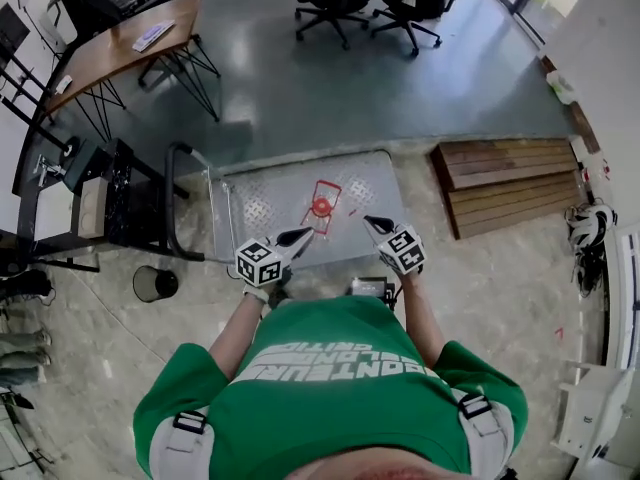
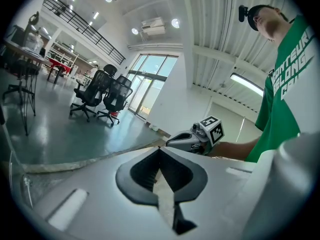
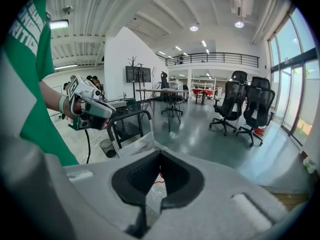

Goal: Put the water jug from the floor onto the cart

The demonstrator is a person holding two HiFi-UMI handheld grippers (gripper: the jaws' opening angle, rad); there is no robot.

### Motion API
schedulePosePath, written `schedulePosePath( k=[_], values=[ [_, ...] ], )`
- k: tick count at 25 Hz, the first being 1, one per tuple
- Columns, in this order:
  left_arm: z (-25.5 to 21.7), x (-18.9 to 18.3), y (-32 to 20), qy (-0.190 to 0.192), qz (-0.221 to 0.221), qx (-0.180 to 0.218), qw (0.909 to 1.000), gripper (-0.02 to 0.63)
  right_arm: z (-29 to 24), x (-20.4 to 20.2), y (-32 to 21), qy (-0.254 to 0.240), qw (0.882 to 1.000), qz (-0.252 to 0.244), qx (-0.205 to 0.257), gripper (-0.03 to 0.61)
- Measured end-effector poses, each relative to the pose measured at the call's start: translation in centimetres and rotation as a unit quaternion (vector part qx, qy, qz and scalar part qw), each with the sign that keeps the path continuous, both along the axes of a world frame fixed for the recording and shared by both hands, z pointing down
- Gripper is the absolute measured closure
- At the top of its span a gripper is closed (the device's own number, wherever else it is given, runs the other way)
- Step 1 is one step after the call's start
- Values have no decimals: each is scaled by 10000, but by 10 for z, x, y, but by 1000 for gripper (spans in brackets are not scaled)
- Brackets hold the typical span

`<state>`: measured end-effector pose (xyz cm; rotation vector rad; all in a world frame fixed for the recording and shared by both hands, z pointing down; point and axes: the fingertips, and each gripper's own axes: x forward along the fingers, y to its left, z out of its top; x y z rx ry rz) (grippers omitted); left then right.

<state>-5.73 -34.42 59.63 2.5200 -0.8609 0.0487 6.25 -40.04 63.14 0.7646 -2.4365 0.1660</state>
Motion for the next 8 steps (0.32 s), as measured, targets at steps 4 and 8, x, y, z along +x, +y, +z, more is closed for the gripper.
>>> schedulePosePath(
  k=[4, 8],
  values=[
    [-15, -5, -5, -7, 53, 93, 9999, 604, -24, 4, -15, -8, 9998, 119, 186, 586],
    [-29, -7, -26, 54, -71, 230, 9997, 605, -37, 13, -35, 36, 9996, 131, 251, 586]
  ],
)
